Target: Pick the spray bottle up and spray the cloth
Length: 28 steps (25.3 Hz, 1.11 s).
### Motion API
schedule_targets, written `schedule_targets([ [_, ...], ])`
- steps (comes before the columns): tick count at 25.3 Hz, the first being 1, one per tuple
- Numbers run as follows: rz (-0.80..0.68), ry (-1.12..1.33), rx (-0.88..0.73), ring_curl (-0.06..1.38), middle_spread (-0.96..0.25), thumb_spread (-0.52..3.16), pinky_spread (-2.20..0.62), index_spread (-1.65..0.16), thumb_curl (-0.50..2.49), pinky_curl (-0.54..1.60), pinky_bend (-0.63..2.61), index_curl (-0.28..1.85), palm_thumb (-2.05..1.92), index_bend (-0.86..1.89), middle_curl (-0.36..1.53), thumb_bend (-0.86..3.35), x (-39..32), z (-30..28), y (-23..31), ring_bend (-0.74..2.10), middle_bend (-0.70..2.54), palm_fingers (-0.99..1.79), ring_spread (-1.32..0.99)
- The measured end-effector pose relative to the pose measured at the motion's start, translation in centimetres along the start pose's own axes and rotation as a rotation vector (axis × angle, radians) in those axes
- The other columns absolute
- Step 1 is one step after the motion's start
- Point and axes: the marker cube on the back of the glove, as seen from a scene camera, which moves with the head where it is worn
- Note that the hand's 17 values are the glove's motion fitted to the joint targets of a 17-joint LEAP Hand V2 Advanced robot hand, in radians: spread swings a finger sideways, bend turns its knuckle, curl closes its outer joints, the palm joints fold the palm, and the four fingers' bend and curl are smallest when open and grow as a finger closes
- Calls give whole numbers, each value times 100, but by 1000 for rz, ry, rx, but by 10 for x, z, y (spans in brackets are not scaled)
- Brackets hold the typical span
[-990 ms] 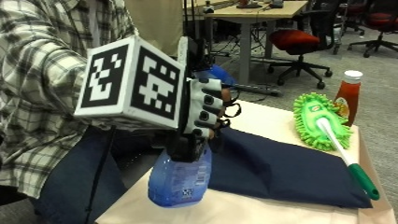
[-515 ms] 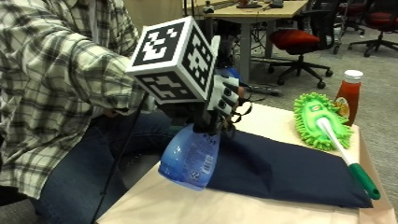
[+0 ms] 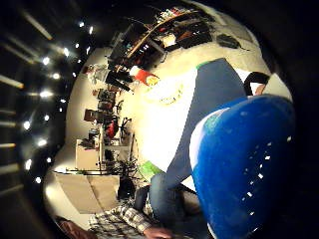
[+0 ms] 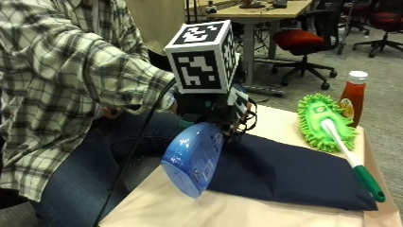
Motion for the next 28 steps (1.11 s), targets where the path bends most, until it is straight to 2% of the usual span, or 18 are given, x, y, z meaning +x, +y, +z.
schedule_targets([
  [8, 26, 152, -39, 47, -12, -27, -15, -26, 66, 41, 33, 60, 109, 37, 51, -3, -3, 11, 3, 66, 61, 135, -22],
  [16, -22, 319, -79, 47, -12, -27, -15, -26, 65, 41, 32, 60, 109, 37, 50, -3, -9, 12, 3, 66, 62, 135, -22],
  [28, -1, 275, -90, 47, -13, -27, -15, -27, 65, 41, 33, 61, 109, 36, 50, -3, -13, 16, 4, 66, 62, 136, -22],
])
